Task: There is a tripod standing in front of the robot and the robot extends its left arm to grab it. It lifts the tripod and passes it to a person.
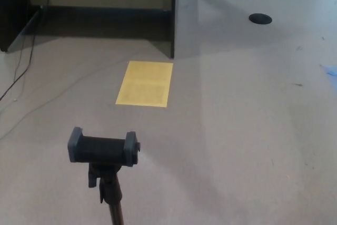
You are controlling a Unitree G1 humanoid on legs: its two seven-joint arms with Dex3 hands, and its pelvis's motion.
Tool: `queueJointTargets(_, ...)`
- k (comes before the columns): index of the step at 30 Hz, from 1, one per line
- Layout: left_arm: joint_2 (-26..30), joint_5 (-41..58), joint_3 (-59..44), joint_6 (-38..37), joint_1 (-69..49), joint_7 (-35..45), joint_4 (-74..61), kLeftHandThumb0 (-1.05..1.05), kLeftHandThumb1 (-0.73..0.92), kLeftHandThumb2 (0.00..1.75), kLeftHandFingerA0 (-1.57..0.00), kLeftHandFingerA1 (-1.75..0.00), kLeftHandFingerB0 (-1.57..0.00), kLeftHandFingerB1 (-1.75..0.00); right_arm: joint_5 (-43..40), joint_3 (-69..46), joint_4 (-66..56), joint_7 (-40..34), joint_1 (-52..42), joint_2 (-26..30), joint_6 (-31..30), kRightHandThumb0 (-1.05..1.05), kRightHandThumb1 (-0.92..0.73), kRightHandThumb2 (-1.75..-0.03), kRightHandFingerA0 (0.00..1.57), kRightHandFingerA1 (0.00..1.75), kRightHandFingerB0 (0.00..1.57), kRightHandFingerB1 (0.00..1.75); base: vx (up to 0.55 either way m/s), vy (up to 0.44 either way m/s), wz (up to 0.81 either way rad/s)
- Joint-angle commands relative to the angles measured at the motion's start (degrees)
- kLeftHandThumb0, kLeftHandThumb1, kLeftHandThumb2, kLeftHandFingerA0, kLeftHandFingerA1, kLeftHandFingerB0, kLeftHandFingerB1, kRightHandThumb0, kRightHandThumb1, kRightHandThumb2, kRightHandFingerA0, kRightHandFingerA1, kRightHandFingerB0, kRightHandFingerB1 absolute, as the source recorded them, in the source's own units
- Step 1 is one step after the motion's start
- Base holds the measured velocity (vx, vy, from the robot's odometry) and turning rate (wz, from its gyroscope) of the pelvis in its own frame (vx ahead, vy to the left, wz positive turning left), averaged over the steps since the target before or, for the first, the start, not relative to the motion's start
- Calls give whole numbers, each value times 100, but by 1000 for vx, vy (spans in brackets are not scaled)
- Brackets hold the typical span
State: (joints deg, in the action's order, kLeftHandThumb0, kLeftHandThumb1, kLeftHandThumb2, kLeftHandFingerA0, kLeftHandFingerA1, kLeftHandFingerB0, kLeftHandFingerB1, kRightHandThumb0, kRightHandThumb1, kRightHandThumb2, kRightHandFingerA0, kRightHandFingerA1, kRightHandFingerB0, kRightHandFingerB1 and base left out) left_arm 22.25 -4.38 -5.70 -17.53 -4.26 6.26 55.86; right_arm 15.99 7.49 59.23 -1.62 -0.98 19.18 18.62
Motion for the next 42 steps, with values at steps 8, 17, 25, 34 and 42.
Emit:
queueJointTargets(8,-284,820,-130,-106,-65,1132,-2174,-20,32,84,-2,-48,0,-47,80,87,284,-126,65,95,491,-34,-70,-64,69,44,29,32,0,0,0)
queueJointTargets(17,-444,804,158,1039,296,1140,-3887,-22,30,83,-4,-49,0,-48,96,125,319,-94,148,111,527,-34,-70,-64,69,43,30,32,0,0,0)
queueJointTargets(25,-530,629,447,1583,672,1142,-4373,-20,34,85,-3,-48,0,-48,107,127,364,-54,277,112,484,-34,-69,-63,68,43,29,32,0,0,0)
queueJointTargets(34,-575,640,782,1751,983,1299,-4655,-20,35,85,-4,-49,0,-48,156,151,340,-46,439,130,398,-34,-69,-64,70,43,30,33,0,0,0)
queueJointTargets(42,-646,732,1020,1718,1031,1605,-4630,-35,35,61,-13,-42,-7,-19,99,84,298,81,403,165,465,-34,-70,-64,70,44,31,32,0,0,0)
